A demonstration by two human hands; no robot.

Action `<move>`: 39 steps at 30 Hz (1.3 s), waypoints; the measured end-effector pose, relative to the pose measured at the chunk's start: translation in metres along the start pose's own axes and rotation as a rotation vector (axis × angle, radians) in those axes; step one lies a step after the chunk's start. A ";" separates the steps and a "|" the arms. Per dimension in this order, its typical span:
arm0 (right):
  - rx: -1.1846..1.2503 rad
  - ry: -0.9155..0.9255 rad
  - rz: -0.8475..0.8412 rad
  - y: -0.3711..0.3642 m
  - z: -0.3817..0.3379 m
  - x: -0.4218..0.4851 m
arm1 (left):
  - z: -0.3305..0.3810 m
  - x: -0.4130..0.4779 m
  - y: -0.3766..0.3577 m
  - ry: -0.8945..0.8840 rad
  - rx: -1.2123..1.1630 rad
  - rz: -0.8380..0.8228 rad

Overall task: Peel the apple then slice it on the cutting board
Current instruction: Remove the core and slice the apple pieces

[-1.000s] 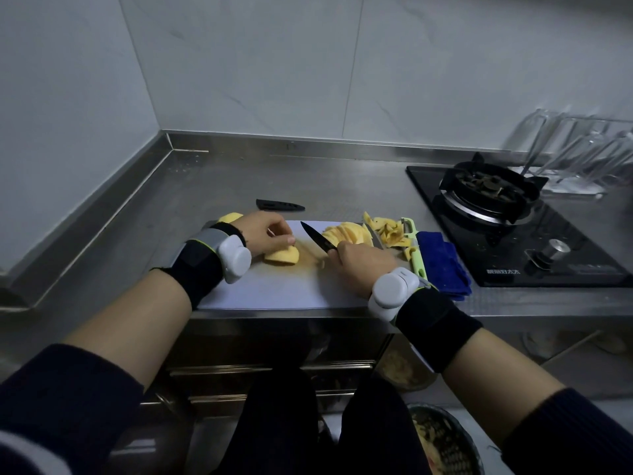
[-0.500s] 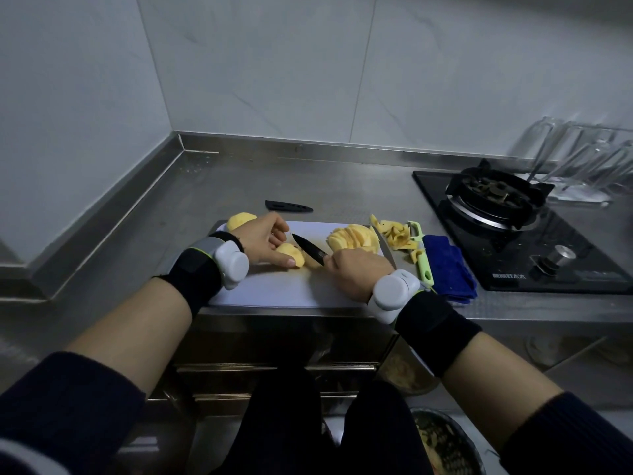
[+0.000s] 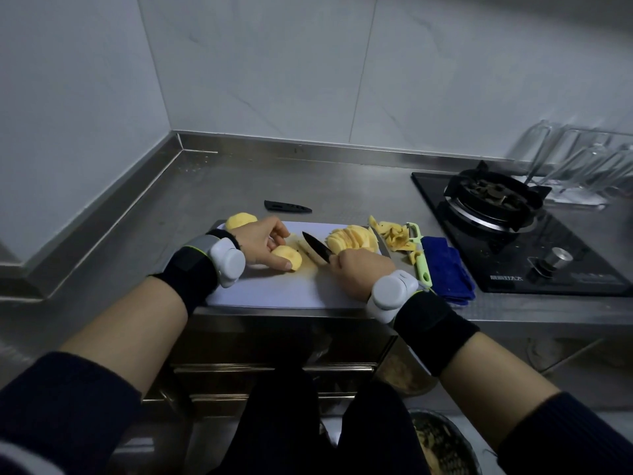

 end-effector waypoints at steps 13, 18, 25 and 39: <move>-0.067 0.007 -0.073 -0.008 -0.017 0.003 | 0.000 -0.004 0.003 0.031 0.012 -0.015; -0.019 -0.005 -0.004 0.003 -0.007 0.004 | 0.006 -0.002 0.008 0.058 0.065 -0.009; -0.023 -0.013 0.051 0.019 0.009 0.006 | 0.037 0.021 -0.003 0.094 0.342 0.078; 0.029 -0.008 0.088 0.019 0.034 0.002 | 0.084 0.015 -0.033 -0.005 0.532 -0.067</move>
Point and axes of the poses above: each hand's wrist, its own x-axis towards the middle knuckle, its own y-axis out of the back of the hand, z = x × y, the point moved 2 cm from there along x, towards the middle knuckle, and after that the axes turned 4 degrees about z, right-handed, at the moved point
